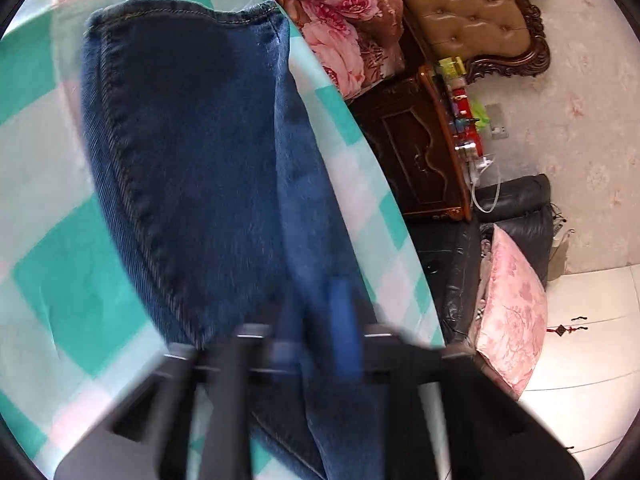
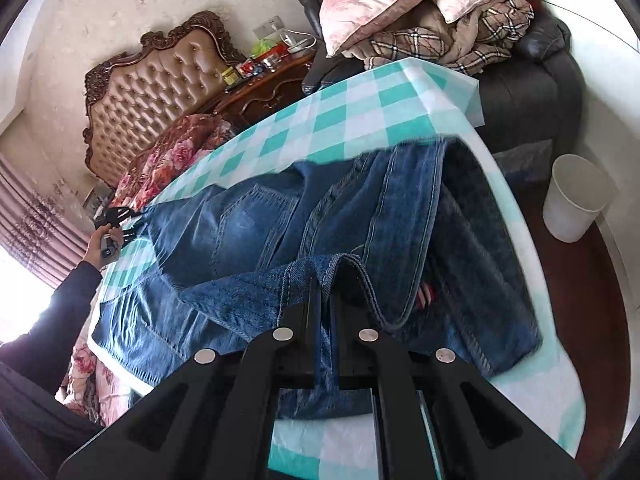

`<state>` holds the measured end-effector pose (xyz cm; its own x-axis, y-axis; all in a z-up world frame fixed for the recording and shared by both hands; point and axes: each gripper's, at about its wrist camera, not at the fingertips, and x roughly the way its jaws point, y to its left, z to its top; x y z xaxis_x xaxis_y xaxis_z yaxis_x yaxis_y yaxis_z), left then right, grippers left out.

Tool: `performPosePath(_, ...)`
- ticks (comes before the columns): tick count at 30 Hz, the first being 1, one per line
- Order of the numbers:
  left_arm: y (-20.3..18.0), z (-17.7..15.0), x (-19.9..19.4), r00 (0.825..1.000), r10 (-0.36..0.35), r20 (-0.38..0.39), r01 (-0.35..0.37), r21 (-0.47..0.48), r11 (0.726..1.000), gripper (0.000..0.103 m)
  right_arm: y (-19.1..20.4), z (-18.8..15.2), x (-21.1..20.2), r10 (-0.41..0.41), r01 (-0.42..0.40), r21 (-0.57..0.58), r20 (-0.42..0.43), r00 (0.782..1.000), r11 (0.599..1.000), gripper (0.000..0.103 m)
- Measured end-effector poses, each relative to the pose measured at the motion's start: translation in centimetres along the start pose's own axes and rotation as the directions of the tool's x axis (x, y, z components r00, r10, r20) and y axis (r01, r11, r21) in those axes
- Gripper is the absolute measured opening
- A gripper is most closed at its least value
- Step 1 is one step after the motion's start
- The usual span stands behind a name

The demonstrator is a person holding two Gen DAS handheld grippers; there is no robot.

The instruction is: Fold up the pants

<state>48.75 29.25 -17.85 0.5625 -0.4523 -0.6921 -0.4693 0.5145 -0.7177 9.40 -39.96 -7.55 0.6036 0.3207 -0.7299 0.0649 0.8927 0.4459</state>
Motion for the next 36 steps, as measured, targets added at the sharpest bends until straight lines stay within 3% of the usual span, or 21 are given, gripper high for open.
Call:
performPosePath(4,-2.7,0.4,-4.5,0.996,-0.079,0.035,0.076,0.07,0.995,0.0,0.6,4.5,-0.6,-0.032,0.034,-0.06,0.037,0.999,0.998,0.006)
performPosePath(8,-3.6,-3.4,-14.1,0.984,-0.156,0.086,0.144,0.126,0.982,0.001,1.1,8.2,-4.1,-0.043,0.056,-0.112,0.122,0.992,0.992,0.005)
performPosePath(11,-0.3,-9.5,-22.3,0.981,-0.147,0.126,0.12,0.203,0.972,0.001,-0.9,7.9,-6.6,-0.063,0.076,-0.093,0.13,0.99,0.993,0.006)
performPosePath(14,6.6,-16.6,-27.0,0.983,-0.138,0.119,0.115,0.187,0.976,0.001,-4.2,5.3,-6.4,-0.101,0.103,-0.021,0.062,0.993,0.995,0.006)
performPosePath(17,13.7,-22.0,-27.4,0.992,-0.087,0.086,0.076,0.128,0.989,0.001,-7.2,1.9,-4.5,-0.131,0.132,0.063,-0.029,0.991,0.989,0.006)
performPosePath(18,16.5,-23.6,-26.8,0.995,-0.08,0.061,0.075,0.087,0.993,0.001,-8.8,0.3,-3.5,-0.136,0.145,0.139,-0.072,0.988,0.98,0.007)
performPosePath(21,20.4,-25.3,-26.0,0.994,-0.086,0.06,0.084,0.029,0.996,0.001,-10.2,-2.7,-3.1,-0.114,0.123,0.254,-0.052,0.992,0.959,0.016)
performPosePath(23,21.2,-25.8,-26.1,0.991,-0.111,0.081,0.109,0.039,0.993,0.001,-10.6,-4.2,-4.2,-0.072,0.069,0.361,-0.006,0.997,0.93,0.022)
performPosePath(25,21.4,-25.8,-26.1,0.988,-0.132,0.084,0.129,0.037,0.991,0.001,-10.0,-5.2,-5.0,-0.06,0.044,0.398,0.027,0.998,0.916,0.043)
performPosePath(27,21.4,-25.4,-26.0,0.985,-0.149,0.086,0.146,0.037,0.989,0.004,-9.3,-5.9,-5.3,-0.022,-0.003,0.428,0.052,0.998,0.904,0.048)
performPosePath(30,21.4,-25.4,-25.6,0.981,-0.169,0.094,0.167,0.029,0.986,0.02,-8.4,-6.2,-5.4,0.034,-0.07,0.45,0.087,0.996,0.89,0.051)
performPosePath(32,21.5,-25.0,-25.2,0.979,-0.178,0.102,0.178,0.015,0.984,0.026,-7.8,-5.7,-4.1,0.049,-0.074,0.458,0.067,0.997,0.886,0.051)
performPosePath(36,23.2,-24.2,-25.3,0.965,-0.224,0.138,0.234,-0.06,0.97,0.028,-7.2,-4.7,-1.7,0.036,-0.047,0.477,0.032,0.999,0.878,0.051)
